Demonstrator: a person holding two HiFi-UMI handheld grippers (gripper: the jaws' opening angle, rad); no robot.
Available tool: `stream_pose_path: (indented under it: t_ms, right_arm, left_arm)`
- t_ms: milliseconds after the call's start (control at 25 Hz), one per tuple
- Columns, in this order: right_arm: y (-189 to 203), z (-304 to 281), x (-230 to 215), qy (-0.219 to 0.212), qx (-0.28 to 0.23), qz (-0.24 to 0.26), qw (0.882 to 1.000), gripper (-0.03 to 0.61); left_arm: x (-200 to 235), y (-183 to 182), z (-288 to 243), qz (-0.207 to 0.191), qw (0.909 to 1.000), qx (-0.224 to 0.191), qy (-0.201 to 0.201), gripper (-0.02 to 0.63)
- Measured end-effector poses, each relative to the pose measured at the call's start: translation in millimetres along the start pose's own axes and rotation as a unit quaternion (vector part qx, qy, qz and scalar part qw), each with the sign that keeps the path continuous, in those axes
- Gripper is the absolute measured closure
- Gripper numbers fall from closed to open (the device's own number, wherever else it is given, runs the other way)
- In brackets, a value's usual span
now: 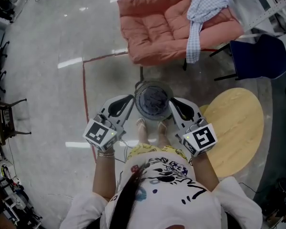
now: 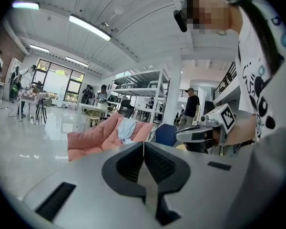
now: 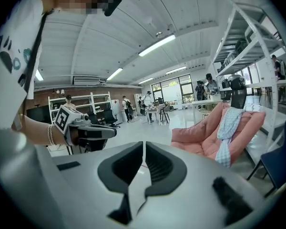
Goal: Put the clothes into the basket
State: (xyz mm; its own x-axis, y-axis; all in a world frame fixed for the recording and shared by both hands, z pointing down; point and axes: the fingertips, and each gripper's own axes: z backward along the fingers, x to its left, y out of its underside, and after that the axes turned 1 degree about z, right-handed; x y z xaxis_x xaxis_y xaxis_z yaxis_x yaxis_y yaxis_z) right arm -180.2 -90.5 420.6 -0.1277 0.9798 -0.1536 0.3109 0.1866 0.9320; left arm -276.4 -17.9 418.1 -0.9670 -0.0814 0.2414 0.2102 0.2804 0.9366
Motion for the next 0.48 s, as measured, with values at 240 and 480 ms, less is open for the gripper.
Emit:
stream_pose_path:
  t_ms: [240,480]
  right_arm:
    - [-23.2,15.3,-13.5,0.018,-0.017,0.009,1.000,0.540]
    - [-48.6,28.8,-18.2,0.024,-0.041,0.018,0.999,0.541]
  left_arm:
    - [-6.8,-24.2,3.1,-0.019,0.9998,-0.012,0.002,0.595]
    - [-13.8,-51.3,7.6,-0.037,0.9986,-0.036,-0.002,0.595]
